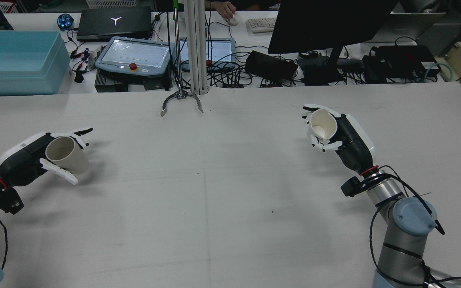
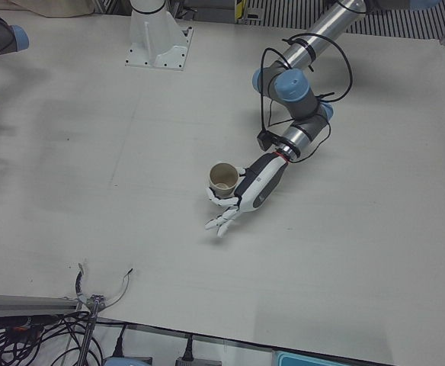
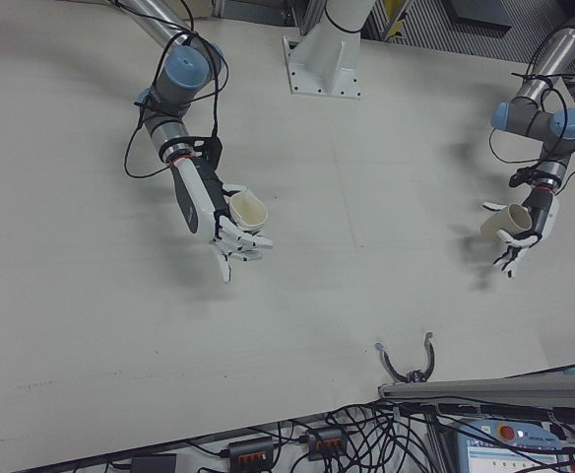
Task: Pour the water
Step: 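Lift both cups and bring them toward each other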
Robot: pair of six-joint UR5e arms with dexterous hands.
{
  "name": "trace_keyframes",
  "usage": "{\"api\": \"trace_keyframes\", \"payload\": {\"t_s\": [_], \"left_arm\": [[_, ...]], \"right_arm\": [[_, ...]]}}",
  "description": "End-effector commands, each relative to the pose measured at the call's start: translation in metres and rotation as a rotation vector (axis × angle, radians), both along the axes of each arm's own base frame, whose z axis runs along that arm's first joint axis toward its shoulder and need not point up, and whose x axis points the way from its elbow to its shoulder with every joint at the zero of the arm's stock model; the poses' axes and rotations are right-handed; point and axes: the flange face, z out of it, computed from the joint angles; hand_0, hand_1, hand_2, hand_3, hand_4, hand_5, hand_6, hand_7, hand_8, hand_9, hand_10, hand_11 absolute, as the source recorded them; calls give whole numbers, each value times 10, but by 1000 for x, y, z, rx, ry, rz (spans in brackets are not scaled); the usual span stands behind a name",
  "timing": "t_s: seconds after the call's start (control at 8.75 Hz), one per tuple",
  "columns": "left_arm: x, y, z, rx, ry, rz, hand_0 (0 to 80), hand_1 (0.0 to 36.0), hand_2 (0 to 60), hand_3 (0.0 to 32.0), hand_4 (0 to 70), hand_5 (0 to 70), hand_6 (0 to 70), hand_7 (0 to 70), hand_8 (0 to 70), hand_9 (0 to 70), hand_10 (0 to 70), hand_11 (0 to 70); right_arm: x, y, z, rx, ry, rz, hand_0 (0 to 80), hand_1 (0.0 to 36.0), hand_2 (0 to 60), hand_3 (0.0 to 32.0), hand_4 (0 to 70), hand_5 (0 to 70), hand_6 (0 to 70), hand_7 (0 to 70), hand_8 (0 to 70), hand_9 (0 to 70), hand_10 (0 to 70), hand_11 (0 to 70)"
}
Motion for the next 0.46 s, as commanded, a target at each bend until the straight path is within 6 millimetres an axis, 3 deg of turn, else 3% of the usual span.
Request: {"api": "trace_keyframes", "payload": {"t_s": [0.0,0.11,0.23,0.34], "left_arm": [[98,-1,-100,59,19,101,800,360,0,0,554,700,112,110,21,8,87,166],[115,-12,-150,96,28,97,800,360,0,0,557,700,114,113,22,8,88,169],[142,-8,-196,140,30,117,800,360,0,0,563,700,116,115,23,9,89,170],[183,17,-226,149,41,178,800,360,0,0,560,700,116,115,22,9,89,170]], "right_arm": [[11,-4,-15,19,-22,19,800,360,600,0,277,181,406,558,230,303,0,0],[8,-2,-21,25,-30,14,800,360,600,0,253,182,396,545,229,302,0,0],[6,-2,-29,36,-37,13,800,360,600,0,248,184,394,547,225,296,0,0],[2,2,-38,48,-41,7,800,360,600,0,256,184,393,554,219,288,0,0]]}}
